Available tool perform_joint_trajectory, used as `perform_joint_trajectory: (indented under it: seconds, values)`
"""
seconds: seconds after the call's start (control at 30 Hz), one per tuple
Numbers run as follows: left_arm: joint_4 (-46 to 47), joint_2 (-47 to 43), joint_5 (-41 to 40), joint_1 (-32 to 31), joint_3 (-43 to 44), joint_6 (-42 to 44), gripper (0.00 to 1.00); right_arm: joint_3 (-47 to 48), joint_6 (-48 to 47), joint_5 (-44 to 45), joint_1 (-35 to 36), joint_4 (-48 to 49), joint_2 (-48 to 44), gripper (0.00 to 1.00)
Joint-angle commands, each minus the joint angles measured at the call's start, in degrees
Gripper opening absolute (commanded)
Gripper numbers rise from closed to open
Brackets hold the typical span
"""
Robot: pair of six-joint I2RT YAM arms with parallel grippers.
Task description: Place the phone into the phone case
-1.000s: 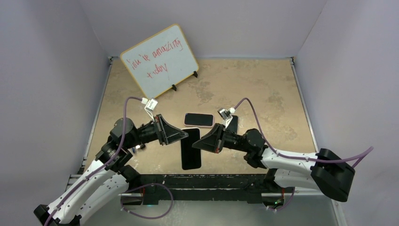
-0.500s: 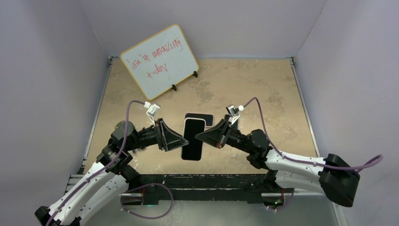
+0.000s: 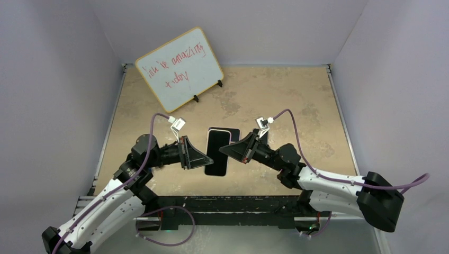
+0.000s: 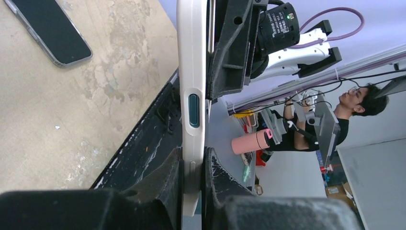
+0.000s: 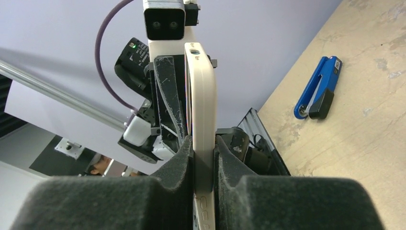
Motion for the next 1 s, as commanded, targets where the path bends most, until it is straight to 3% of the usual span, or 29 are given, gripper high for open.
perform_joint_trajectory:
  seconds: [0.0, 0.1, 0.23, 0.33, 0.4, 0.6, 0.77, 0.9, 0.97]
  values:
    - [-0.8, 0.1, -1.6, -0.3, 0.4, 1.3, 0.0, 4.3, -1.0, 0.5, 0.3, 1.4, 0.3, 0.24]
    - [1.4, -0.4, -1.9, -0.3, -0.3, -0.2, 0.0, 5.5, -3.0, -0.7, 0.4, -2.2, -0.3, 0.31]
    - [5.4, -0.2, -0.6, -0.3, -0.9, -1.8, 0.04, 5.2, -3.4, -0.1, 0.3, -2.5, -1.5, 0.01]
    - [5.5, -0.8, -0.8, -0.3, -0.9, -2.1, 0.28, 4.2, -2.5, 3.6, 0.4, -0.6, -3.4, 0.0]
    - [6.3, -1.2, -0.4, -0.3, -1.2, -2.6, 0.36, 4.2, -2.5, 6.3, 0.3, -0.1, -4.7, 0.0]
    - [9.0, -2.0, 0.4, -0.3, -2.9, -5.0, 0.41, 4.8, -3.0, 9.6, 0.4, -1.1, -6.1, 0.0]
    - [11.0, -1.5, 0.9, -0.3, -4.1, -6.1, 0.37, 4.2, -1.9, 9.7, 0.3, 0.1, -5.2, 0.0]
    - [9.7, 0.7, 0.9, -0.3, -3.9, -4.9, 0.01, 3.5, -1.9, 10.5, 0.4, -0.4, -5.3, 0.0]
    - [7.4, 1.6, -0.1, -0.3, -3.6, -3.8, 0.0, 4.3, -2.4, 10.1, 0.4, -2.7, -5.1, 0.05]
